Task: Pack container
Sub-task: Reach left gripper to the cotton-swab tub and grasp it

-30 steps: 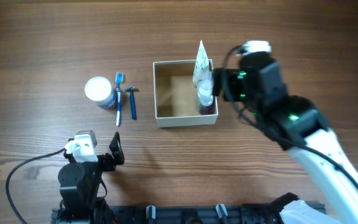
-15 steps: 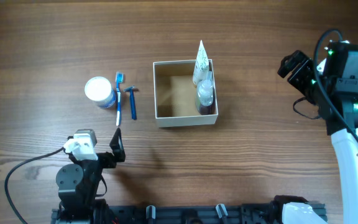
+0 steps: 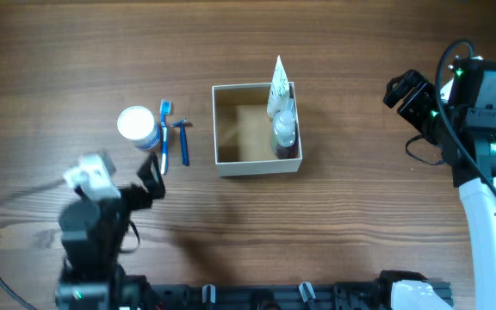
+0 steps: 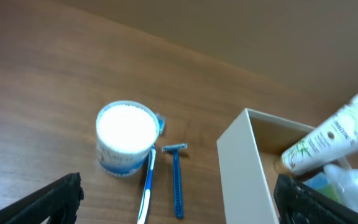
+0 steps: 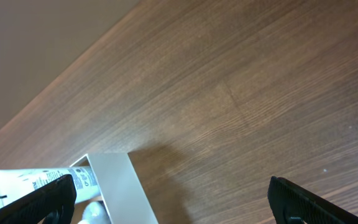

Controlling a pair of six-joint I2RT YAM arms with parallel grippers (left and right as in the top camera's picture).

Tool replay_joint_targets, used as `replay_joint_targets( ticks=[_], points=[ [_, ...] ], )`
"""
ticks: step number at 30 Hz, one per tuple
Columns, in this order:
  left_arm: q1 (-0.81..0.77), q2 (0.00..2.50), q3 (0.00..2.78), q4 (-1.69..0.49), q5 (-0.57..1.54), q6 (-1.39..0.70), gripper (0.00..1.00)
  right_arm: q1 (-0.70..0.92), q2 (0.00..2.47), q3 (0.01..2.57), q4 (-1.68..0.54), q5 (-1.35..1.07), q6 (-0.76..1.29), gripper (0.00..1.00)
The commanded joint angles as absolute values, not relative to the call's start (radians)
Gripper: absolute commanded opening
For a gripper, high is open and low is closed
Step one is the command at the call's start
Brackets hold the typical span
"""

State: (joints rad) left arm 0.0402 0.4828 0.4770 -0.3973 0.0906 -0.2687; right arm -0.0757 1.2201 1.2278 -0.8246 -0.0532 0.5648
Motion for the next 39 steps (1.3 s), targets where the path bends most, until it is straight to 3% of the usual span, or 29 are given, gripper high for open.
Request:
replay_joint_targets(
  ticks=[1, 7, 13, 20, 26, 39],
  points=[
    [0.038, 0.832, 0.777, -0.509, 0.058, -0.292, 1.00, -0.078, 1.225, 1.245, -0.824, -0.072, 0.579, 1.00],
    [0.037, 1.312, 1.181, -0.688, 0.059, -0.292, 1.00, -0.078, 1.225, 1.245, -0.824, -0.072, 0.579, 1.00],
    [0.036, 1.522, 1.264, -0.685, 0.077, -0.292, 1.00, -0.078, 1.225, 1.245, -0.824, -0.072, 0.579, 1.00],
    [0.042, 1.665, 1.264, -0.697, 0.058, -0.298, 0.99, -0.078, 1.225, 1.245, -0.824, -0.072, 0.579, 1.00],
    [0.044, 1.753, 1.264, -0.720, -0.004, -0.301, 0.90, -0.078, 1.225, 1.245, -0.824, -0.072, 0.579, 1.00],
    [0.044, 1.779, 1.264, -0.736, -0.065, -0.352, 0.93, -0.078, 1.225, 1.245, -0.824, -0.072, 0.579, 1.00]
  ],
)
